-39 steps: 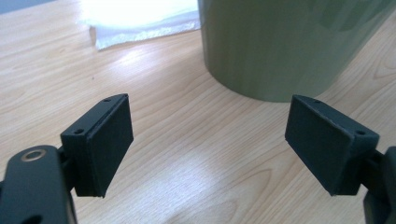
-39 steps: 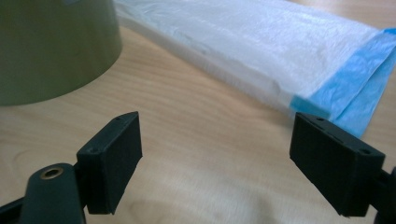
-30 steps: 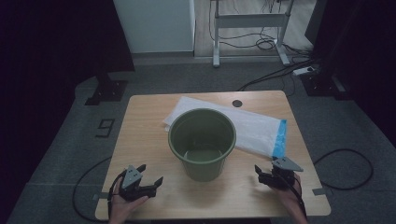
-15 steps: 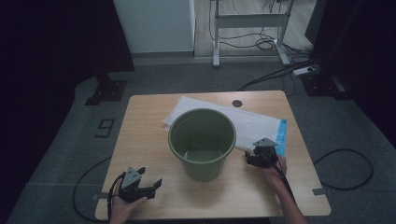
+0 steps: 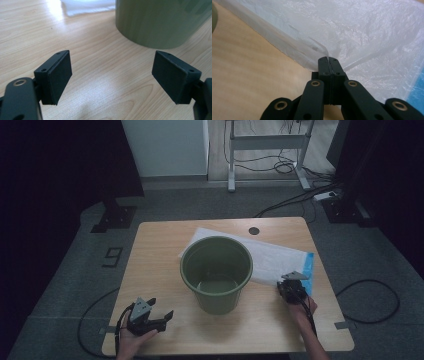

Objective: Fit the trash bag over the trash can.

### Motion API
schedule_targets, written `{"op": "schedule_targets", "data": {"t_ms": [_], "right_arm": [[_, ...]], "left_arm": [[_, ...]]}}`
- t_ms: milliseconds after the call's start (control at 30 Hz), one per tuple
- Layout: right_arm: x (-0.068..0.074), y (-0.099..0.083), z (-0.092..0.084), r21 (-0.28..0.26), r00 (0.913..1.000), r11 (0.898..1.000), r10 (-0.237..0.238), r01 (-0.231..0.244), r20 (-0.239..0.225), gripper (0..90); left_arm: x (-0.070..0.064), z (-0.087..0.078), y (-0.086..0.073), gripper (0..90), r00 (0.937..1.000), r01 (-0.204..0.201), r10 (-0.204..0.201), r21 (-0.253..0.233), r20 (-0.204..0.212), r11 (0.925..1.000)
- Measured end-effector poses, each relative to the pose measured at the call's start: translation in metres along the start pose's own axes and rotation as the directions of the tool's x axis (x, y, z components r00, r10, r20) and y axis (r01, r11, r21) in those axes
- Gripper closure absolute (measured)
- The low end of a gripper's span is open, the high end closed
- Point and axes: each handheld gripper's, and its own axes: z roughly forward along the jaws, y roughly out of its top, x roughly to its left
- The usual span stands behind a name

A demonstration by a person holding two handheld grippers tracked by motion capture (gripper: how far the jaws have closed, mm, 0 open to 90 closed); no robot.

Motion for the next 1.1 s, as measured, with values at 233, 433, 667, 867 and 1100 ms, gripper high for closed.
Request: {"op": "schedule_targets", "data": {"t_ms": [233, 433, 667, 867, 1100], "right_arm": [[-0.011, -0.048, -0.051, -0.003, 0.9998, 1.000, 0.017, -0.017, -0.010, 89.1], [-0.014, -0.076, -0.090, -0.010, 0.9995, 1.000, 0.022, -0.022, -0.025, 89.1], [-0.024, -0.103, -0.111, -0.010, 0.9972, 0.997, 0.072, -0.072, -0.020, 88.9], [-0.016, -0.097, -0.114, -0.047, 0.9984, 0.997, 0.056, -0.056, -0.011, 61.1], [0.025, -0.058, -0.108, -0.155, 0.9992, 0.987, -0.038, 0.036, -0.013, 39.4]], "left_arm": [[0.002, -0.003, -0.001, 16.3, 0.9988, 0.034, -0.033, -0.033, 0.036, 0.9989], [-0.001, -0.003, 0.002, 16.3, 0.9988, 0.026, -0.024, -0.038, 0.043, 0.9990], [-0.004, 0.002, 0.000, 16.3, 0.9994, 0.006, -0.005, -0.006, 0.035, 1.0000], [-0.001, 0.002, -0.001, 16.3, 0.9995, 0.008, -0.008, 0.000, 0.030, 1.0000], [-0.001, 0.002, -0.002, 16.3, 0.9995, 0.015, -0.015, 0.002, 0.029, 0.9999]]}}
